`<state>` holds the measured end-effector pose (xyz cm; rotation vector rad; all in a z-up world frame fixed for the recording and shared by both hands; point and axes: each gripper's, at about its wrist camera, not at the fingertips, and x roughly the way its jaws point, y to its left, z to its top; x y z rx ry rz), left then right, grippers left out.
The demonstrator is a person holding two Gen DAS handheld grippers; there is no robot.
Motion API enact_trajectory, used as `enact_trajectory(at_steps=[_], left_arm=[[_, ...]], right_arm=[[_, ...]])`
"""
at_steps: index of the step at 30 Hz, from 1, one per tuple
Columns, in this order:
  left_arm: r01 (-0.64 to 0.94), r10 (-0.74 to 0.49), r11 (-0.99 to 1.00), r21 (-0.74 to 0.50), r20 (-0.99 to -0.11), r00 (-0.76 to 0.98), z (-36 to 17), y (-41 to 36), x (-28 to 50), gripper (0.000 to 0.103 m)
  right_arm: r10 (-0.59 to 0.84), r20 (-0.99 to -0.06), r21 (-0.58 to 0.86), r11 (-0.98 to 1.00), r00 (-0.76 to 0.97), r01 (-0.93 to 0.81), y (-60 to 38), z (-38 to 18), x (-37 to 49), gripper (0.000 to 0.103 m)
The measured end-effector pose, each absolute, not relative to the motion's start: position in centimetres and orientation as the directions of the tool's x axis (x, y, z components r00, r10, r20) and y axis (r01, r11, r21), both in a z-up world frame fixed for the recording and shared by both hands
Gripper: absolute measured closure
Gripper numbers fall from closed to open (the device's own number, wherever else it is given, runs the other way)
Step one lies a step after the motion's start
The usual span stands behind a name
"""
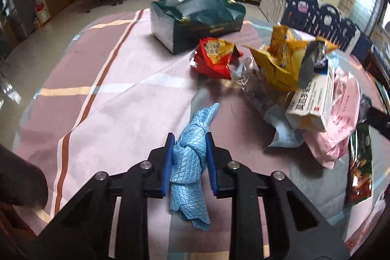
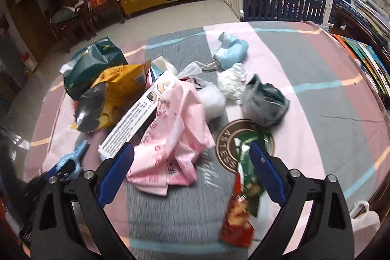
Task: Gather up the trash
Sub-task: 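Grasp the blue cloth with the left gripper while the right gripper grasps the pink bag, then carry the blue cloth and pink bag over the white bin and release both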
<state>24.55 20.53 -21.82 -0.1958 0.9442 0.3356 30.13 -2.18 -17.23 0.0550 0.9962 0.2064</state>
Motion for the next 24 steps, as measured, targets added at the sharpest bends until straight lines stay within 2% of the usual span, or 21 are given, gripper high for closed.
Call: enact_trajectory(at_steps=[1, 4, 6, 8, 12, 24], left_arm=[[-0.376, 0.206, 0.926, -0.018, -0.812, 0.546, -21.6, 20.6, 24.4, 0.077], [-0.401, 0.234, 0.916, -0.014, -0.793, 0.563, -21.0, 20.6, 23.8, 0.077], [-0.408, 0.239, 0.913, -0.021, -0.783, 0.574, -20.7, 20.8, 23.7, 0.077], [-0.412, 0.246, 0.911, -0.018, -0.779, 0.577, -20.4, 20.9, 23.6, 0.077], [-0.424, 0.264, 0.906, -0.011, -0.767, 0.584, -19.9, 20.6, 23.0, 0.077], [-0.419, 0.259, 0.906, -0.061, -0.703, 0.662, -16.3, 17.4, 16.8, 0.077]], right_arm=[[0.183, -0.835, 0.124, 0.981, 0.519, -0.147, -1.7, -17.7, 30.5, 0.012], [0.131, -0.862, 0.063, 0.986, 0.490, -0.152, -0.5, -19.5, 31.3, 0.034], [0.135, -0.867, 0.057, 0.983, 0.480, -0.173, 0.0, -20.2, 31.1, 0.063], [0.136, -0.859, 0.042, 0.980, 0.494, -0.197, 0.3, -20.0, 30.5, 0.078], [0.105, -0.842, -0.013, 0.977, 0.529, -0.214, 0.1, -18.5, 28.5, 0.084], [0.152, -0.763, 0.006, 0.974, 0.628, -0.229, -3.5, -11.8, 20.3, 0.085]])
